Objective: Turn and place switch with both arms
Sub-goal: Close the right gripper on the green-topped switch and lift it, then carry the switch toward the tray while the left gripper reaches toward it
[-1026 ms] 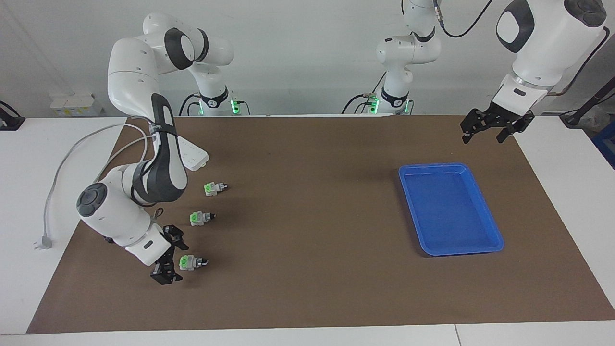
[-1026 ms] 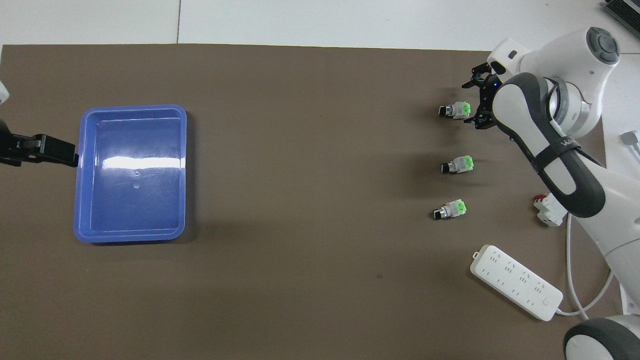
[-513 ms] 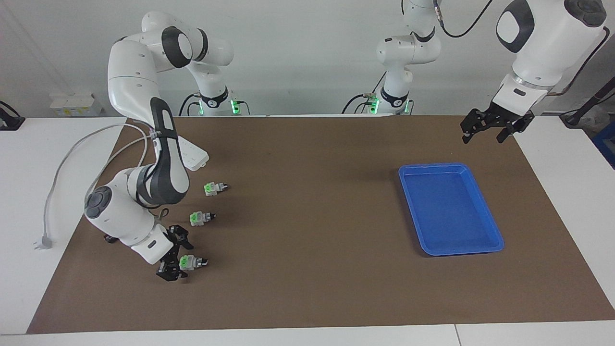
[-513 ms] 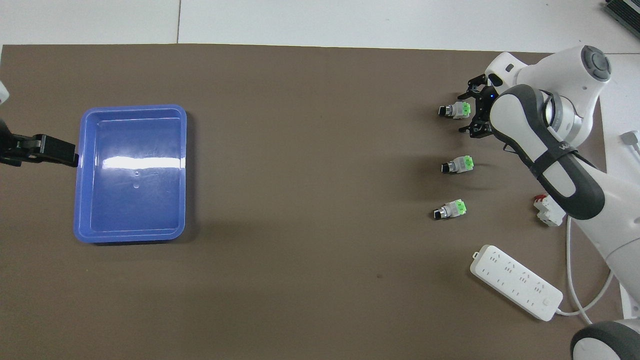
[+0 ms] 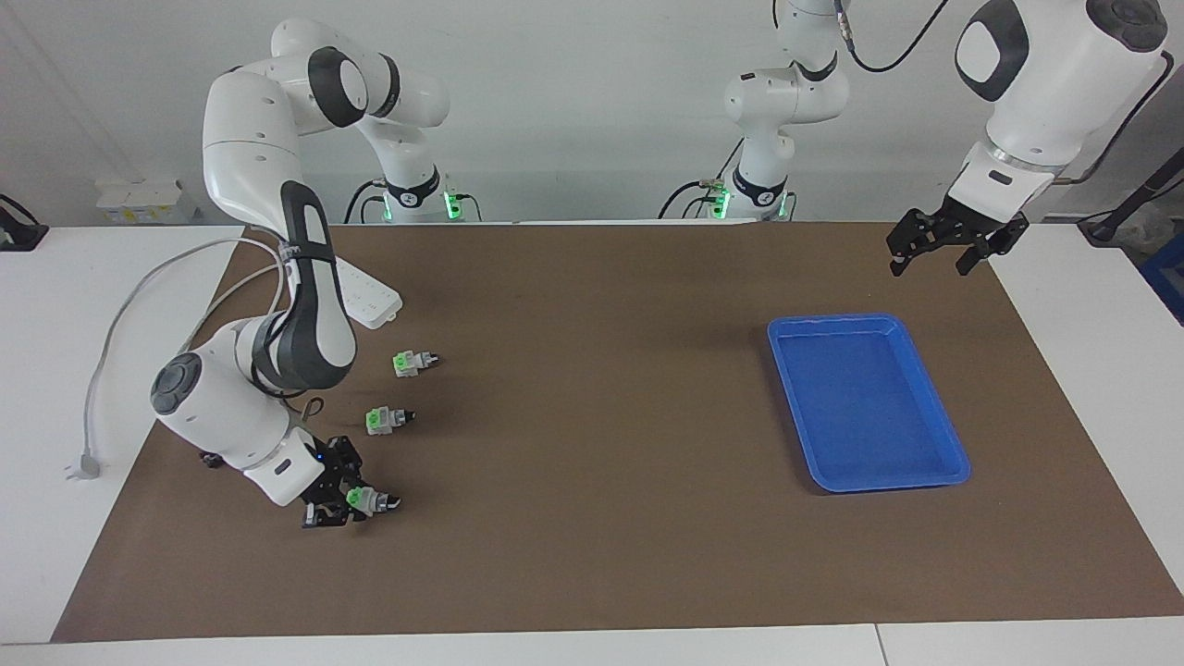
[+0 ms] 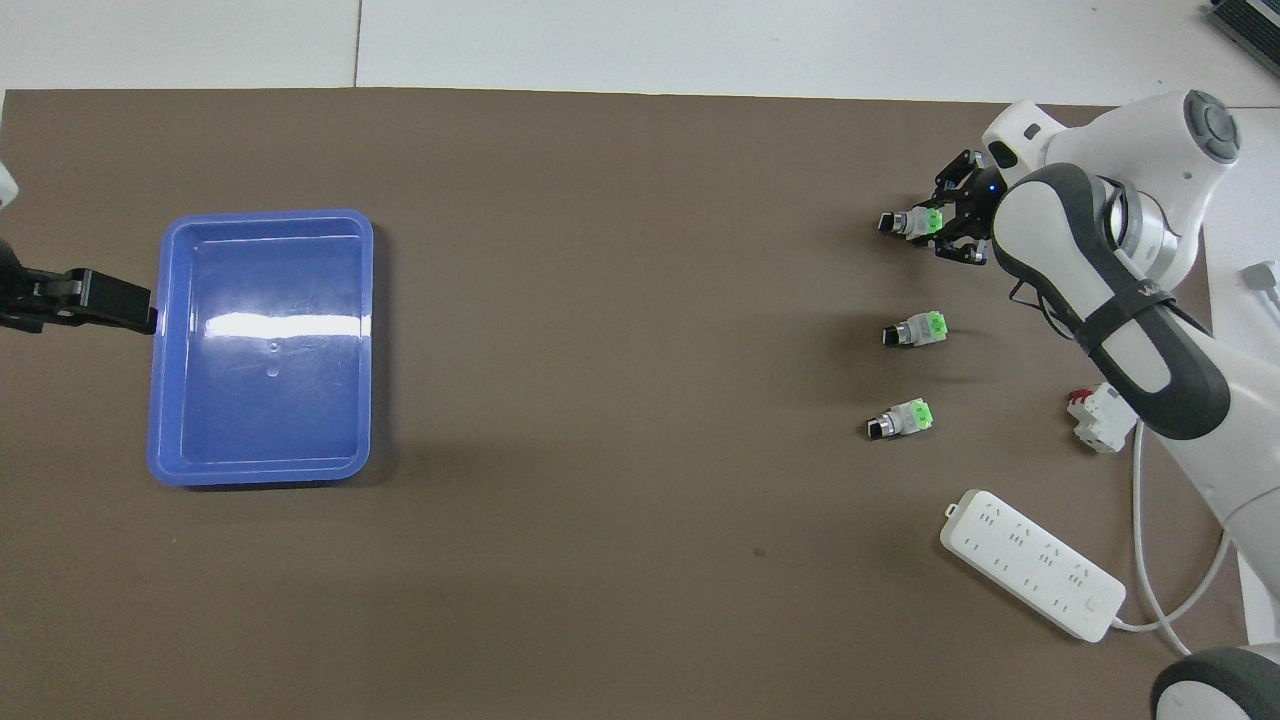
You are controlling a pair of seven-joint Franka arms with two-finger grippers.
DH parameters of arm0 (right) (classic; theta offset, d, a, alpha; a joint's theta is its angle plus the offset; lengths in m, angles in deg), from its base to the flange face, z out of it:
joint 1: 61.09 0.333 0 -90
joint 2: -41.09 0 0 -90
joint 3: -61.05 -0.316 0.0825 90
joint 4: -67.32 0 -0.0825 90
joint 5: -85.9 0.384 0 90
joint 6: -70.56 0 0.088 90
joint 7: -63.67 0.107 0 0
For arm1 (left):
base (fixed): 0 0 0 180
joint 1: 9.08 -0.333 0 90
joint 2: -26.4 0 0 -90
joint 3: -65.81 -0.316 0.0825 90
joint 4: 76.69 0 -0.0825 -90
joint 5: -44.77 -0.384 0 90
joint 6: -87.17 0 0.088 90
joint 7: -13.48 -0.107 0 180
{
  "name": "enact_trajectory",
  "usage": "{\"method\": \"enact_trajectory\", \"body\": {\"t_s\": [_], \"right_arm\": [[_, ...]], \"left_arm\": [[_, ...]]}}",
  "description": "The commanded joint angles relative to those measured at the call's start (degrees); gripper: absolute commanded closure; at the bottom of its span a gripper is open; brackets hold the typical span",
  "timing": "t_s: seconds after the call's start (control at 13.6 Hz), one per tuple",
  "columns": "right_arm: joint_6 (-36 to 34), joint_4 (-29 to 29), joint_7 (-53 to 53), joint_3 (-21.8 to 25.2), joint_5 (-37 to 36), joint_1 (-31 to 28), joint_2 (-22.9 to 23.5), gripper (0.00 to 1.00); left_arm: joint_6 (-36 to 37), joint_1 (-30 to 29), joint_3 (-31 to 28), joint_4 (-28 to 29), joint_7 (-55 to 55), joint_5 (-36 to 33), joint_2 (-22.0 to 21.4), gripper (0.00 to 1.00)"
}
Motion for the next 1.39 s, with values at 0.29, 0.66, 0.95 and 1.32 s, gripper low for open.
{"method": "enact_trajectory", "body": {"t_s": [0.29,0.66,0.95,1.32], "right_arm": [[-3.7,6.4,-1.0,-4.4,9.1,-0.9,-10.5,1.0],[-3.6,10.9,0.0,-5.5,21.9,3.9,-16.2,1.0],[-2.8,10.9,5.5,-5.5,26.7,10.2,-18.4,1.0],[-1.8,11.0,12.9,-5.5,31.0,17.5,-20.3,1.0]], "left_arm": [[-0.6,-0.5,0.3,2.0,0.7,-1.0,-1.8,0.0],[-1.5,0.5,0.9,2.0,0.7,-0.8,-2.6,0.0],[-12.0,2.1,1.1,11.2,0.5,10.0,-6.0,0.0],[-22.9,7.6,1.1,16.3,-3.2,27.1,-6.9,0.04]]}}
